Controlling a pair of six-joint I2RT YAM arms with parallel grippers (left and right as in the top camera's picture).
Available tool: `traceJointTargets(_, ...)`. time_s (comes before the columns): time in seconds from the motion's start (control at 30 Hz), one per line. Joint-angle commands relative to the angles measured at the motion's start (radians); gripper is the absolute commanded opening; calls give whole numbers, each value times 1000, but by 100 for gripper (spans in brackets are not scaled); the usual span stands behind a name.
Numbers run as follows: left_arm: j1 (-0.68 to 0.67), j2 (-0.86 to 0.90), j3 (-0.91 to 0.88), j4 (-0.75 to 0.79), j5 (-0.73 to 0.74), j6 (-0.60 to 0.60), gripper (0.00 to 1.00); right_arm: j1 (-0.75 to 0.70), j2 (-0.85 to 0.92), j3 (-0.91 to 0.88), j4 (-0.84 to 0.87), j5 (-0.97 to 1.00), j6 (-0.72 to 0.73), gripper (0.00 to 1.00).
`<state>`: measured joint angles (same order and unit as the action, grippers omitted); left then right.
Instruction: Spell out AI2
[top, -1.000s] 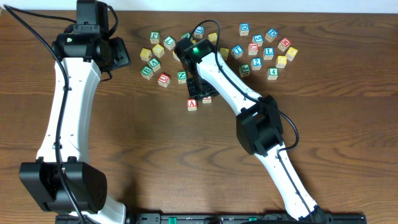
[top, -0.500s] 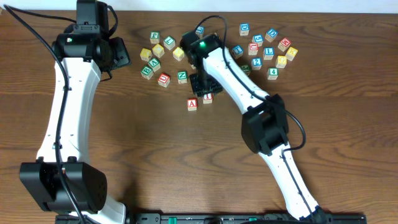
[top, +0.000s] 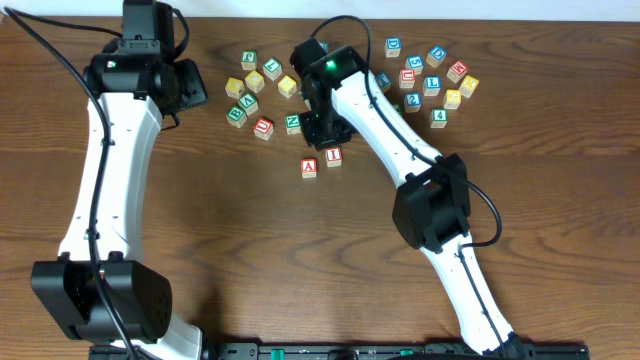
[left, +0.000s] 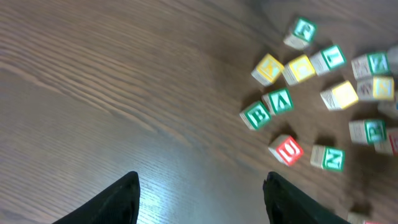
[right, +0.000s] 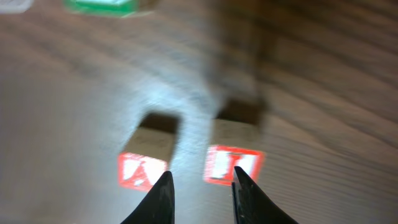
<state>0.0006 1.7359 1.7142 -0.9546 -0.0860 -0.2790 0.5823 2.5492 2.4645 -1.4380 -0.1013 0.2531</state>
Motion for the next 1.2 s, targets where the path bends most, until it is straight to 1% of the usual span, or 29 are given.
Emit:
traceJointTargets(0.0, 50, -24, -8, 14, -57, -40, 63, 49, -32, 4, 2, -86, -118, 25)
traceJointTargets(0.2, 101, -24, -8, 13, -57, -40, 63, 108, -32, 1, 5, -85, -205, 25)
traceJointTargets(0.47, 106, -24, -8, 10, -57, -40, 63, 149, -30, -42, 9, -80, -252, 29)
traceJointTargets(0.67, 106, -24, -8, -2, -57, -40, 63, 149, -30, -148, 20, 15, -251, 27)
traceJointTargets(0.77, 106, -24, -9, -2, -57, -40, 63, 145, -30, -174, 37, 32, -251, 27)
traceJointTargets(1.17, 106, -24, -8, -13, -57, -40, 63, 141, -30, -176, 119, 59, -239, 32)
